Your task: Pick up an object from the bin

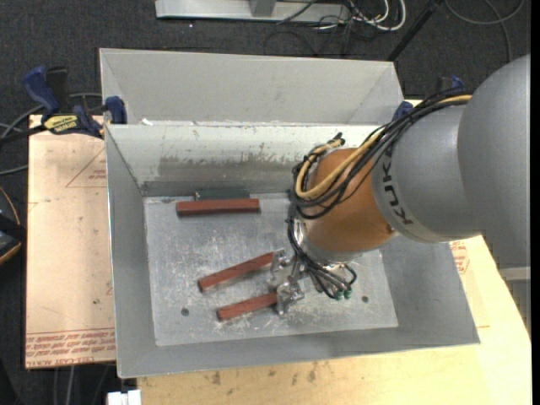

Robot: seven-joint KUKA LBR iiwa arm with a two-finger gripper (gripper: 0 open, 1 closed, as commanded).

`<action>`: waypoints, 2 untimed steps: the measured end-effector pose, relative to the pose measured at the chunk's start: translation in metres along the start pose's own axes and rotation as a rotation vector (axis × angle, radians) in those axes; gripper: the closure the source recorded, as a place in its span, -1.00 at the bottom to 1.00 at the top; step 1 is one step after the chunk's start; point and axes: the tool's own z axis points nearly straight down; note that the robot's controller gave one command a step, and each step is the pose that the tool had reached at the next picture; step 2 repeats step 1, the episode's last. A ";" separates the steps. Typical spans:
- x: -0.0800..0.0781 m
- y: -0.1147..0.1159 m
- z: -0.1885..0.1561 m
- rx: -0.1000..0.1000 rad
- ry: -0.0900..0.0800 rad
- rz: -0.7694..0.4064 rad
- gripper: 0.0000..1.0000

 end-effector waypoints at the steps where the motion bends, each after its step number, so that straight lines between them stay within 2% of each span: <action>1: -0.029 -0.009 -0.141 -0.003 0.002 0.008 1.00; 2: -0.029 -0.009 -0.141 -0.003 0.002 0.008 1.00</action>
Offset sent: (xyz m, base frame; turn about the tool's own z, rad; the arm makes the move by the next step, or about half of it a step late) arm 0.0000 0.0000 0.0000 0.0000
